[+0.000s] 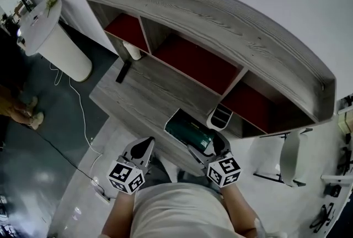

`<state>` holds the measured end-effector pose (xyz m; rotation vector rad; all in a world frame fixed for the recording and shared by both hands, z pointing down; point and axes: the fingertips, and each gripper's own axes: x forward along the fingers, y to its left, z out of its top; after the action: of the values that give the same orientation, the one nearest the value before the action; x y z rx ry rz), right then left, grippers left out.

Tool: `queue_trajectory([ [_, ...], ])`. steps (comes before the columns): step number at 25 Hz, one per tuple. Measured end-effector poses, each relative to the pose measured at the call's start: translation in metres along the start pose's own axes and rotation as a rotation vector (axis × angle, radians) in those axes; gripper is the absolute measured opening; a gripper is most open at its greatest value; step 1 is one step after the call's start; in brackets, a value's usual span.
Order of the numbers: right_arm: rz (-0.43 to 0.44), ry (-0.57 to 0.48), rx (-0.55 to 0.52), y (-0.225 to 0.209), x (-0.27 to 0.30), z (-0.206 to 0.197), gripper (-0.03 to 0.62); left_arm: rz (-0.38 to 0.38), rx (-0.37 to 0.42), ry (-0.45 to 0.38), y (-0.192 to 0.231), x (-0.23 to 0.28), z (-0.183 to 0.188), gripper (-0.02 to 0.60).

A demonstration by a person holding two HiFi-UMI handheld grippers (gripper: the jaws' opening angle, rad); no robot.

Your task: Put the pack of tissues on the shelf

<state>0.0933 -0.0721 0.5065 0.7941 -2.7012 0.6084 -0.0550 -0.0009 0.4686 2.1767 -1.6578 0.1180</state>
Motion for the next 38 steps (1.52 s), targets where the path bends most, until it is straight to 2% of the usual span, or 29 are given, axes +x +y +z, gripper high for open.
queue_trajectory([
  [6,-0.054,0.039,0.000,-0.003,0.048,-0.006,0.461,-0.050,0.002,0.024,0.040,0.011,0.008,0.014],
  [18,-0.281,0.131,0.026,-0.024,0.169,-0.038,0.461,-0.168,0.013,0.073,0.170,0.017,0.031,0.015],
  [25,-0.382,0.179,0.028,-0.050,0.229,-0.061,0.460,-0.225,0.031,0.123,0.221,0.018,0.030,0.015],
  [30,-0.414,0.204,0.022,-0.071,0.259,-0.076,0.462,-0.230,0.017,0.137,0.239,0.014,0.021,0.014],
  [35,-0.376,0.202,-0.038,-0.081,0.283,-0.079,0.462,-0.230,0.005,0.160,0.252,0.007,0.011,0.014],
  [38,-0.371,0.238,-0.102,-0.091,0.294,-0.085,0.462,-0.229,0.002,0.179,0.259,0.003,0.003,0.014],
])
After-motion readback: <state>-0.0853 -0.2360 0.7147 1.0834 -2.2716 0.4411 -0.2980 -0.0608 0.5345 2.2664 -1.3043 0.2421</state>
